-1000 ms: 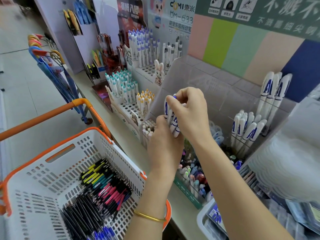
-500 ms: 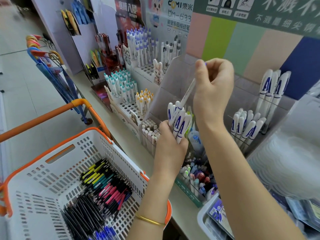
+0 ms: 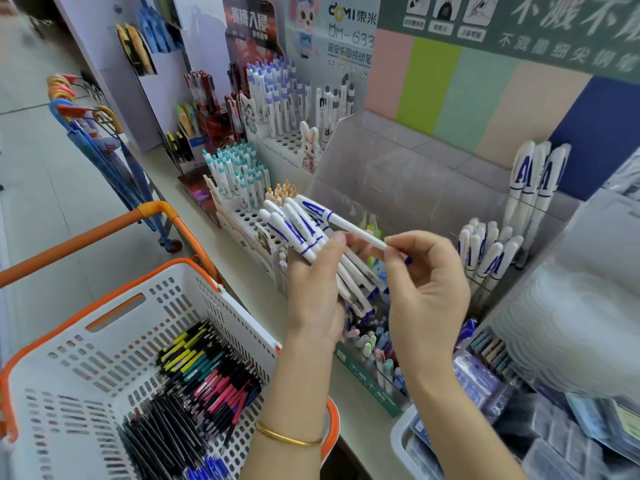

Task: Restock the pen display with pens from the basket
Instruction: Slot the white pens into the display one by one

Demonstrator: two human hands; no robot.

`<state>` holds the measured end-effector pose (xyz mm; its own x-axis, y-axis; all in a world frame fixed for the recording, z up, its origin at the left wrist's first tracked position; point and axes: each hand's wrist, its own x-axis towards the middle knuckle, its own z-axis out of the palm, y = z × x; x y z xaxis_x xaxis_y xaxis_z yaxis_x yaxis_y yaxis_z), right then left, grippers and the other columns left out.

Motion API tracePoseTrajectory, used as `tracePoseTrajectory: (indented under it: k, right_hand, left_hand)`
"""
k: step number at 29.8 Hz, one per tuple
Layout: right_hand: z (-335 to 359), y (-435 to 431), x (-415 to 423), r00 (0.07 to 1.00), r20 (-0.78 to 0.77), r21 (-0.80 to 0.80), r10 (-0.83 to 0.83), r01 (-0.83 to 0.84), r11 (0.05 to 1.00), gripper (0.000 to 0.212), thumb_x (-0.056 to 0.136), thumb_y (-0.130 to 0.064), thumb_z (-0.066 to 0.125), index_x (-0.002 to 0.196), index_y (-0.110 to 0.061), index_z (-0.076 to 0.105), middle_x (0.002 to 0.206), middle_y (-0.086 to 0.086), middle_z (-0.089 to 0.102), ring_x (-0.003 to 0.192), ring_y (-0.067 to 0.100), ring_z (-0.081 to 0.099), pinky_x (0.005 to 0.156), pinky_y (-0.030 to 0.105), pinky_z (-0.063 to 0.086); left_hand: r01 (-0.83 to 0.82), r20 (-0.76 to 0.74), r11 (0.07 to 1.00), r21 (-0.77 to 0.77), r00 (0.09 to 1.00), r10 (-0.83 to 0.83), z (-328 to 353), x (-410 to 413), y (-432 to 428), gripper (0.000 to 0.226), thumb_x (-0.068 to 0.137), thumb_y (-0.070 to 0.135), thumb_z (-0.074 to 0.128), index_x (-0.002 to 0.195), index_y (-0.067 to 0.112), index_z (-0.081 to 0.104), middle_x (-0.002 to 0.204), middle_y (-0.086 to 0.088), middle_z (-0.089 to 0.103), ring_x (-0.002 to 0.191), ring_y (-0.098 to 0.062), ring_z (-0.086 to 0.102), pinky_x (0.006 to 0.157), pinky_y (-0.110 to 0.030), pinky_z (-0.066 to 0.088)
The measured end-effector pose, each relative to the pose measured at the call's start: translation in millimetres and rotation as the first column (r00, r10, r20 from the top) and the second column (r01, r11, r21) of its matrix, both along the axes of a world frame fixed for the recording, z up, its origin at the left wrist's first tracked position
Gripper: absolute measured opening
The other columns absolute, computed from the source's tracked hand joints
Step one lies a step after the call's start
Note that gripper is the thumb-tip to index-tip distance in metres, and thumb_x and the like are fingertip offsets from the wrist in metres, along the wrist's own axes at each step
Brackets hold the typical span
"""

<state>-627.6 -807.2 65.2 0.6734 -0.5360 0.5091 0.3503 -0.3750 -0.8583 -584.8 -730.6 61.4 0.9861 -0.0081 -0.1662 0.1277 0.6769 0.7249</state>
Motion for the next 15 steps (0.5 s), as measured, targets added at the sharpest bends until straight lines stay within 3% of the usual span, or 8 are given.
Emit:
tracePoseTrajectory:
  k: [4, 7, 10, 12, 13, 14, 15]
  right_hand:
    - [-10, 0, -1, 0.999, -0.022, -0.092, -0.027, 0.025, 0.995, 0.017, 0.088, -0.001, 0.062, 0.093, -0.017, 0.064, 0.088, -0.017, 0.060, 0.083, 0.001, 0.057, 0.076, 0.014, 0.045]
    - [-12, 1, -1, 0.999, -0.044, -0.105, 0.008, -0.013, 0.994, 0.021, 0.088, 0.001, 0.062, 0.092, -0.020, 0.064, 0.087, -0.016, 0.061, 0.082, 0.001, 0.058, 0.076, 0.014, 0.045]
    - [-10, 2, 0, 0.986, -0.146, 0.026, 0.084, -0.081, 0.996, 0.022, 0.090, -0.002, 0.058, 0.093, -0.023, 0.064, 0.090, -0.016, 0.064, 0.088, -0.001, 0.060, 0.080, 0.015, 0.046]
    - [-10, 6, 0, 0.944, -0.281, 0.263, 0.170, -0.095, 0.960, 0.017, 0.096, -0.014, 0.052, 0.104, -0.024, 0.064, 0.098, -0.016, 0.066, 0.098, 0.000, 0.061, 0.090, 0.025, 0.049]
    - [-10, 9, 1, 0.908, -0.309, 0.456, 0.284, -0.120, 0.882, 0.020, 0.098, -0.022, 0.049, 0.111, -0.023, 0.063, 0.103, -0.014, 0.067, 0.102, 0.004, 0.062, 0.094, 0.032, 0.050]
    - [-9, 13, 2, 0.863, -0.257, 0.676, 0.436, -0.162, 0.719, 0.027, 0.100, -0.030, 0.045, 0.118, -0.020, 0.062, 0.110, -0.009, 0.068, 0.105, 0.010, 0.063, 0.096, 0.037, 0.050]
    - [-9, 15, 4, 0.815, -0.118, 0.850, 0.567, -0.212, 0.482, 0.036, 0.100, -0.037, 0.041, 0.124, -0.017, 0.060, 0.116, -0.001, 0.068, 0.108, 0.016, 0.063, 0.097, 0.040, 0.047]
  left_hand:
    - [0.019, 0.024, 0.994, -0.112, 1.000, -0.016, 6, -3, 0, 0.034, 0.096, 0.004, 0.052, 0.130, 0.001, 0.049, 0.109, -0.021, 0.068, 0.085, -0.025, 0.073, 0.069, -0.035, 0.060]
    - [-0.001, 0.030, 0.995, -0.098, 1.000, 0.004, 8, -2, 0, 0.026, 0.096, 0.003, 0.052, 0.122, 0.003, 0.053, 0.100, -0.011, 0.071, 0.080, -0.020, 0.073, 0.066, -0.031, 0.059]
    - [-0.077, 0.083, 0.995, 0.059, 0.994, 0.072, 8, 2, 1, 0.017, 0.094, 0.002, 0.056, 0.111, -0.001, 0.055, 0.087, -0.011, 0.068, 0.071, -0.017, 0.070, 0.062, -0.029, 0.057]
    - [-0.128, 0.173, 0.973, 0.194, 0.980, 0.094, 8, 3, 3, 0.016, 0.094, 0.004, 0.059, 0.108, -0.001, 0.055, 0.086, -0.010, 0.067, 0.072, -0.016, 0.069, 0.064, -0.030, 0.056]
    - [-0.152, 0.229, 0.954, 0.259, 0.969, 0.092, 7, 2, 4, 0.021, 0.093, 0.006, 0.061, 0.111, -0.002, 0.054, 0.086, -0.008, 0.068, 0.074, -0.016, 0.069, 0.065, -0.032, 0.056]
    - [-0.165, 0.284, 0.928, 0.334, 0.956, 0.067, 7, 0, 6, 0.027, 0.091, 0.012, 0.065, 0.113, -0.001, 0.055, 0.086, -0.004, 0.070, 0.077, -0.017, 0.070, 0.069, -0.036, 0.058]
    - [-0.163, 0.334, 0.894, 0.418, 0.943, 0.016, 7, -1, 7, 0.031, 0.088, 0.020, 0.068, 0.112, 0.004, 0.058, 0.087, -0.001, 0.072, 0.082, -0.019, 0.071, 0.076, -0.041, 0.058]
